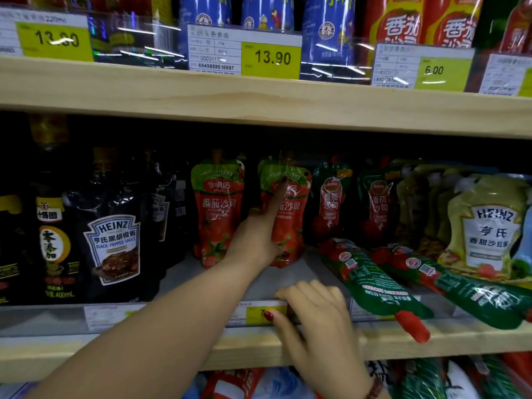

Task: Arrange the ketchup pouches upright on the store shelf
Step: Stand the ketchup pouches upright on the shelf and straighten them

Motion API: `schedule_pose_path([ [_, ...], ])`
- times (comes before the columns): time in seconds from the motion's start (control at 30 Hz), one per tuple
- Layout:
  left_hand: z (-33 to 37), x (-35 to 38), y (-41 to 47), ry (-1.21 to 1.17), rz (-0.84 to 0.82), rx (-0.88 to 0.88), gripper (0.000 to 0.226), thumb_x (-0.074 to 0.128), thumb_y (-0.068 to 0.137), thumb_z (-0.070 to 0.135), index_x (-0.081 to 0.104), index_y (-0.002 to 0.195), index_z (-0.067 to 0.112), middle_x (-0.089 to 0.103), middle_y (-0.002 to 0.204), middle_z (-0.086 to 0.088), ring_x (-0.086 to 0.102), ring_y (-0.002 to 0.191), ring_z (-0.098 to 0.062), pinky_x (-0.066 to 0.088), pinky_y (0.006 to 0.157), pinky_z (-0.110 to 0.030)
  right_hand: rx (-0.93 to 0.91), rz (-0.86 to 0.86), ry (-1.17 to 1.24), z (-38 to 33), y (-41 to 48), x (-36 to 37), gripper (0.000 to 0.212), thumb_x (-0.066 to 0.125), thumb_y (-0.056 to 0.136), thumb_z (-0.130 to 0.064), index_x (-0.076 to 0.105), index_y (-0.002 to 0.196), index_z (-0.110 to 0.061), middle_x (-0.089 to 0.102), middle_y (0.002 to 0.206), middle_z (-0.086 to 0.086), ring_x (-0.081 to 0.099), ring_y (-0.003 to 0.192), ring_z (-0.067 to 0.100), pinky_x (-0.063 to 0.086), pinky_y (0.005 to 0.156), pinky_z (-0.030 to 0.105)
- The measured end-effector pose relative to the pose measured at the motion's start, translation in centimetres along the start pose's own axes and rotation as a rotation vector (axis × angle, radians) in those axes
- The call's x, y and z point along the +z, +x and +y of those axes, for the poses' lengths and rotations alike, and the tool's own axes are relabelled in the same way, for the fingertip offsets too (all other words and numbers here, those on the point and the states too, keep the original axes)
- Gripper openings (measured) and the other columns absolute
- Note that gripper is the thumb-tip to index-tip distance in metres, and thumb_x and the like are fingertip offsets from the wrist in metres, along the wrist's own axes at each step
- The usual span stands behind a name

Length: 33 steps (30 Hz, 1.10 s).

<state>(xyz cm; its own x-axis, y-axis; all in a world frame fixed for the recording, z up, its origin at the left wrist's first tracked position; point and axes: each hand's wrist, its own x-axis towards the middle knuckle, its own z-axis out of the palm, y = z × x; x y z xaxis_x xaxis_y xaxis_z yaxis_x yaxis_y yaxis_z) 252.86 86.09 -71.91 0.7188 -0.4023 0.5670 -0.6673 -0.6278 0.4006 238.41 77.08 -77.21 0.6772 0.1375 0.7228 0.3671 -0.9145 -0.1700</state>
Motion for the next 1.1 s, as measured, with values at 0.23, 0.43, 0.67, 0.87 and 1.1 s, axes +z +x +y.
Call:
schedule_pose_path([
  [0.23, 0.6, -0.9, -0.6, -0.015, -0.052, -0.033, 0.114, 0.074, 0.072, 0.024, -0.015, 0.138, 0.050, 0.057, 0.121, -0.014, 0.062, 0.100, -0.028, 0.051, 0.084, -0.034, 0.005, -0.011, 0.018, -0.2, 0.0, -0.2, 0.010, 0.051, 0.087, -0.036, 0.053, 0.087, -0.027, 0.050, 0.075, -0.013, 0.040, 0.072, 0.005, 0.020, 0.064, 0.022],
  [0.43, 2.8, -3.6, -2.6, -0.072, -0.041, -0.127, 0.059, 0.068, 0.073, 0.029, 0.044, 0.127, 0.022, 0.057, 0.115, -0.015, 0.058, 0.102, -0.033, 0.049, 0.085, -0.036, 0.029, -0.030, -0.024, -0.8, 0.1, -0.8, 0.010, 0.060, 0.082, -0.029, 0.056, 0.086, -0.020, 0.053, 0.074, -0.007, 0.044, 0.074, 0.011, 0.023, 0.064, 0.025],
  [0.67, 3.4, -5.1, -6.3, -0.202, -0.124, -0.169, 0.003, 0.064, 0.078, 0.025, 0.062, 0.079, 0.026, 0.063, 0.077, 0.004, 0.063, 0.081, -0.021, 0.055, 0.076, -0.039, 0.066, -0.242, -0.059, -2.4, 1.6, -3.9, 0.015, 0.062, 0.081, -0.020, 0.062, 0.093, -0.012, 0.058, 0.089, 0.006, 0.053, 0.091, 0.026, 0.039, 0.074, 0.035],
  [0.87, 2.9, -4.5, -8.9, -0.193, -0.199, -0.108, 0.014, 0.066, 0.075, 0.038, 0.064, 0.063, 0.031, 0.069, 0.075, 0.011, 0.063, 0.075, -0.009, 0.054, 0.070, -0.034, 0.026, -0.160, -0.027, -2.4, 3.4, -10.7, 0.017, 0.063, 0.083, -0.018, 0.066, 0.100, -0.016, 0.062, 0.097, -0.002, 0.054, 0.093, 0.011, 0.045, 0.080, 0.021],
  [1.1, 3.1, -4.1, -9.5, -0.097, -0.163, -0.140, 0.017, 0.074, 0.068, 0.042, 0.064, 0.058, 0.033, 0.064, 0.063, 0.016, 0.060, 0.069, -0.005, 0.048, 0.057, -0.028, 0.269, -0.425, 0.122, 2.9, 0.4, -14.8, 0.068, 0.070, 0.061, -0.057, 0.050, 0.122, -0.036, 0.046, 0.124, -0.022, 0.041, 0.111, -0.010, 0.030, 0.089, 0.008],
])
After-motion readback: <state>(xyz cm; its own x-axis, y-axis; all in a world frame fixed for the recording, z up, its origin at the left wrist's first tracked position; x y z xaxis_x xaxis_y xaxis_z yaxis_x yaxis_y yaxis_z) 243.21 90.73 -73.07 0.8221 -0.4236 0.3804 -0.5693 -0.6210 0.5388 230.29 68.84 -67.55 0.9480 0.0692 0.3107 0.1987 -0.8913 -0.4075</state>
